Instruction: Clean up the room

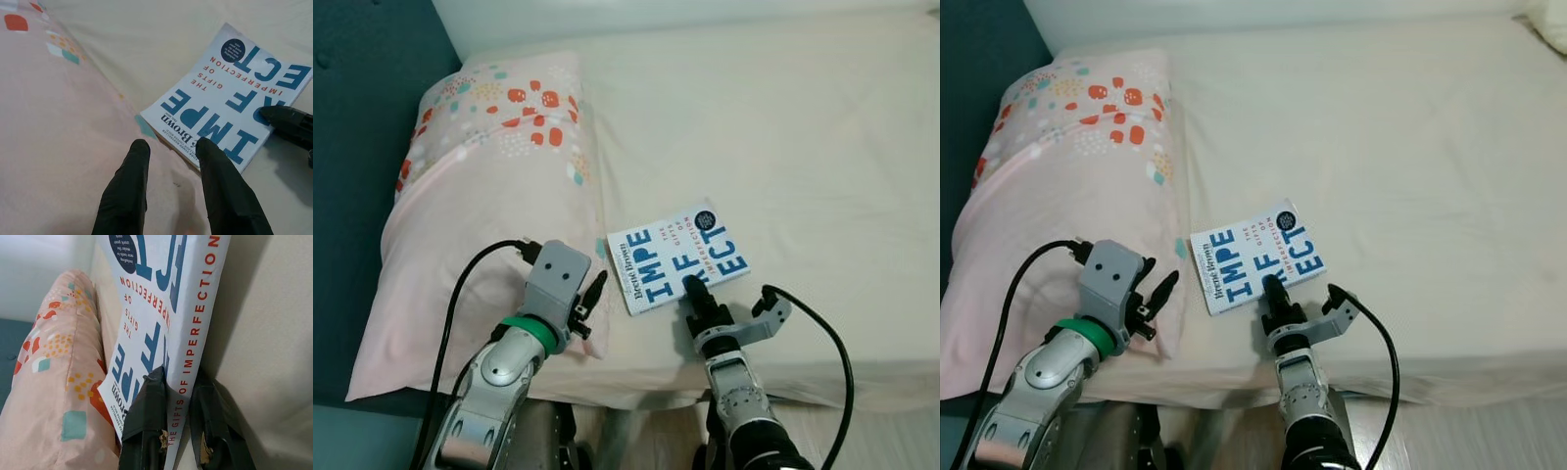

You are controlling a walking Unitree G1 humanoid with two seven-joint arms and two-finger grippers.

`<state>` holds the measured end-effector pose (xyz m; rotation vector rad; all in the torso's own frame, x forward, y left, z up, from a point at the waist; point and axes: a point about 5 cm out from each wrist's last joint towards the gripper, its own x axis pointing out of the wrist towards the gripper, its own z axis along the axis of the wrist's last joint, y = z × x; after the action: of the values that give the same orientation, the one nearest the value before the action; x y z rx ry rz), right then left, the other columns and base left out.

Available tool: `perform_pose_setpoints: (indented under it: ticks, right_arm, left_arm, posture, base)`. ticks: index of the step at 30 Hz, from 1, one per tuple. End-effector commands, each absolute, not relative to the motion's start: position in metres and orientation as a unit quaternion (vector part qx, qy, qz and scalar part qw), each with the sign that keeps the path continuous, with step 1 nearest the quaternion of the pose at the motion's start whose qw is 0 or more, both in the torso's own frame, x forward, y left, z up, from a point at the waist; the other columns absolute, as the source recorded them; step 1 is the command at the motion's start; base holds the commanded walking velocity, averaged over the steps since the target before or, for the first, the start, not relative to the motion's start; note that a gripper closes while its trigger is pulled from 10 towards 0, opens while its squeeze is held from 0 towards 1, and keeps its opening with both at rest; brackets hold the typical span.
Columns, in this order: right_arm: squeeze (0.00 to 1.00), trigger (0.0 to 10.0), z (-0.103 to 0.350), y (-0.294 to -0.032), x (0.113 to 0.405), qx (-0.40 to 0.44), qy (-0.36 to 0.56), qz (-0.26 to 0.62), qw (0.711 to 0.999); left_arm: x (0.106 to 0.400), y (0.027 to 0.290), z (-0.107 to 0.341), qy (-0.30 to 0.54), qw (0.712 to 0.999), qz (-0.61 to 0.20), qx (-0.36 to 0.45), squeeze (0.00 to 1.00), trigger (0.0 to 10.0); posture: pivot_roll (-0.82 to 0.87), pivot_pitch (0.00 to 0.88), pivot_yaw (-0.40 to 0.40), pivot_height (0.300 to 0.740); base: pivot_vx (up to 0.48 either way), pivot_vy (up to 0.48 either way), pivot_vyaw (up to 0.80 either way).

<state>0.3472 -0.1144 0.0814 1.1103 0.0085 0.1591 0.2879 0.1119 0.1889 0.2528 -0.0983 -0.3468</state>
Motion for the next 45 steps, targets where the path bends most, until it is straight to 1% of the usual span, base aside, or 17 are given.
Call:
perform_pose_setpoints:
  ticks: [1, 3, 4, 5, 12, 13, 18, 26, 30, 32, 33, 34, 36, 38, 41, 42, 45]
  right_arm:
    - [0.00, 10.0, 0.079, -0.015, 0.328, 0.595, 0.094, 0.135, 0.786]
    - [0.00, 10.0, 0.079, -0.014, 0.328, 0.596, 0.093, 0.137, 0.786]
    - [0.78, 10.0, 0.078, -0.014, 0.328, 0.597, 0.092, 0.137, 0.785]
    - [1.00, 10.0, 0.078, -0.014, 0.327, 0.597, 0.091, 0.138, 0.785]
    - [1.00, 10.0, 0.080, -0.015, 0.327, 0.591, 0.090, 0.164, 0.785]
    - [0.00, 10.0, 0.081, -0.017, 0.325, 0.584, 0.091, 0.177, 0.787]
    - [0.00, 10.0, 0.076, -0.031, 0.309, 0.541, 0.107, 0.233, 0.801]
    - [0.00, 10.0, 0.052, -0.103, 0.246, 0.441, 0.178, 0.257, 0.842]
    - [0.00, 10.0, 0.049, -0.119, 0.236, 0.427, 0.185, 0.241, 0.852]
    - [0.00, 10.0, 0.056, -0.128, 0.235, 0.393, 0.165, 0.246, 0.870]
    - [0.00, 10.0, 0.067, -0.131, 0.236, 0.349, 0.134, 0.257, 0.891]
    - [0.00, 10.0, 0.067, -0.131, 0.236, 0.349, 0.134, 0.257, 0.891]
    - [0.00, 10.0, 0.097, -0.133, 0.252, 0.269, 0.040, 0.239, 0.932]
    - [0.00, 10.0, 0.118, -0.133, 0.259, 0.222, -0.011, 0.223, 0.949]
    - [0.00, 10.0, 0.137, -0.131, 0.267, 0.156, -0.060, 0.207, 0.964]
    - [0.00, 10.0, 0.162, -0.129, 0.280, 0.092, -0.114, 0.186, 0.972]
    - [0.00, 10.0, 0.173, -0.129, 0.285, 0.077, -0.140, 0.175, 0.972]
  left_arm:
    - [0.287, 0.115, 0.180, -0.034, 0.977, -0.169, 0.127, 0.00, 10.0]
    - [0.287, 0.115, 0.180, -0.034, 0.977, -0.168, 0.127, 0.00, 10.0]
    - [0.287, 0.115, 0.180, -0.034, 0.977, -0.168, 0.127, 0.00, 10.0]
    - [0.287, 0.115, 0.180, -0.034, 0.977, -0.169, 0.127, 0.00, 10.0]
    - [0.290, 0.111, 0.180, -0.038, 0.976, -0.173, 0.124, 0.00, 10.0]
    - [0.291, 0.110, 0.181, -0.040, 0.976, -0.173, 0.123, 0.00, 10.0]
    - [0.294, 0.108, 0.181, -0.045, 0.977, -0.173, 0.120, 0.00, 10.0]
    - [0.303, 0.102, 0.181, -0.054, 0.976, -0.181, 0.112, 0.00, 10.0]
    - [0.305, 0.097, 0.181, -0.059, 0.975, -0.186, 0.109, 0.00, 10.0]
    - [0.307, 0.094, 0.182, -0.062, 0.974, -0.189, 0.106, 0.00, 10.0]
    - [0.309, 0.092, 0.182, -0.065, 0.974, -0.190, 0.104, 0.00, 10.0]
    - [0.309, 0.092, 0.182, -0.065, 0.974, -0.190, 0.104, 0.00, 10.0]
    - [0.311, 0.091, 0.183, -0.068, 0.974, -0.191, 0.102, 0.00, 10.0]
    - [0.312, 0.093, 0.183, -0.068, 0.975, -0.189, 0.094, 0.00, 10.0]
    - [0.314, 0.096, 0.183, -0.065, 0.978, -0.182, 0.078, 0.00, 10.0]
    - [0.318, 0.105, 0.182, -0.054, 0.985, -0.157, 0.053, 0.00, 10.0]
    - [0.321, 0.112, 0.181, -0.049, 0.988, -0.139, 0.040, 0.00, 10.0]
  posture:
    - [0.06, 0.256, 0.146, 0.590]
    - [0.06, 0.255, 0.146, 0.590]
    - [0.06, 0.254, 0.147, 0.590]
    - [0.06, 0.254, 0.147, 0.590]
    - [0.04, 0.239, 0.141, 0.590]
    - [0.03, 0.235, 0.136, 0.590]
    - [0.01, 0.224, 0.128, 0.590]
    - [-0.08, 0.184, 0.116, 0.590]
    - [-0.09, 0.175, 0.115, 0.590]
    - [-0.10, 0.156, 0.115, 0.590]
    - [-0.10, 0.150, 0.116, 0.590]
    - [-0.10, 0.150, 0.116, 0.590]
    - [-0.11, 0.130, 0.120, 0.590]
    - [-0.11, 0.116, 0.120, 0.590]
    - [-0.12, 0.097, 0.115, 0.590]
    - [-0.12, 0.083, 0.107, 0.590]
    - [-0.12, 0.073, 0.100, 0.590]
  base:
    - [0.000, 0.000, 0.00]
    - [0.000, 0.000, 0.00]
    - [0.000, 0.000, 0.00]
    - [0.000, 0.000, 0.00]
    - [0.000, 0.000, 0.00]
    - [0.000, 0.000, 0.00]
    - [0.000, 0.000, 0.00]
    - [0.000, 0.000, 0.00]
    - [0.000, 0.000, 0.00]
    - [0.000, 0.000, 0.00]
    - [0.000, 0.000, 0.00]
    - [0.000, 0.000, 0.00]
    - [0.000, 0.000, 0.00]
    - [0.000, 0.000, 0.00]
    - [0.000, 0.000, 0.00]
    - [0.000, 0.000, 0.00]
    - [0.000, 0.000, 0.00]
